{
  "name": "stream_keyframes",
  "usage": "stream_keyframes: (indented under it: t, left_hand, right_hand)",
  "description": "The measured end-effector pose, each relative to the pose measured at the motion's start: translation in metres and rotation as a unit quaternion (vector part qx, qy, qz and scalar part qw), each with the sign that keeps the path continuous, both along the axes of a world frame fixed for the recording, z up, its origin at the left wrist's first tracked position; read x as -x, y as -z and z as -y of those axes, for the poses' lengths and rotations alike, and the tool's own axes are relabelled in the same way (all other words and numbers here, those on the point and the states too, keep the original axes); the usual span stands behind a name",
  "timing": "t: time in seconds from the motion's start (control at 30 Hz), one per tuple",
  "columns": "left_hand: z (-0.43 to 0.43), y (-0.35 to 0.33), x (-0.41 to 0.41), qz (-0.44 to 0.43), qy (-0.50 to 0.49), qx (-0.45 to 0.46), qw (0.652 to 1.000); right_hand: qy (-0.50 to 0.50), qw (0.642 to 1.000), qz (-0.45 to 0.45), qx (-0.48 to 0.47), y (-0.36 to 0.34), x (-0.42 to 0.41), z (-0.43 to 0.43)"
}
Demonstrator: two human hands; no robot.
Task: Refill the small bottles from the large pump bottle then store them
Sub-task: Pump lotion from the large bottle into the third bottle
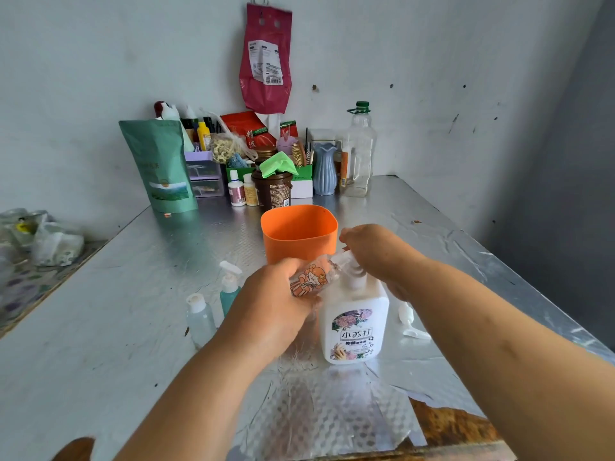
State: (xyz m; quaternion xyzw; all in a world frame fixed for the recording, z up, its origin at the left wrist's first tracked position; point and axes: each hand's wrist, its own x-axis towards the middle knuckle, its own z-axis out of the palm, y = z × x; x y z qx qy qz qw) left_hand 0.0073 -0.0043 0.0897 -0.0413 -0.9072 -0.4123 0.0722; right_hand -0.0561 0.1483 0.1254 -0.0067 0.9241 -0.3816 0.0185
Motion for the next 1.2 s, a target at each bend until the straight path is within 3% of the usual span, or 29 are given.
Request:
stream_keyframes:
  t: [0.53, 0.8, 1.2]
  left_hand:
    - [0.0, 0.0, 0.002, -0.015, 0.006, -0.006, 1.0]
    - [0.002, 0.003, 0.003, -0.003, 0.009, -0.005, 1.0]
    - [0.002, -0.004, 0.001, -0.015, 0.006, -0.002, 1.0]
  right_hand:
    - [0.013, 1.0, 0.0, 0.02, -0.001, 0.002, -0.002]
    - [0.003, 1.0, 0.002, -0.022, 0.008, 0.004, -0.001]
    - [0.028, 0.998, 0.016, 0.052, -0.003, -0.002, 0.0]
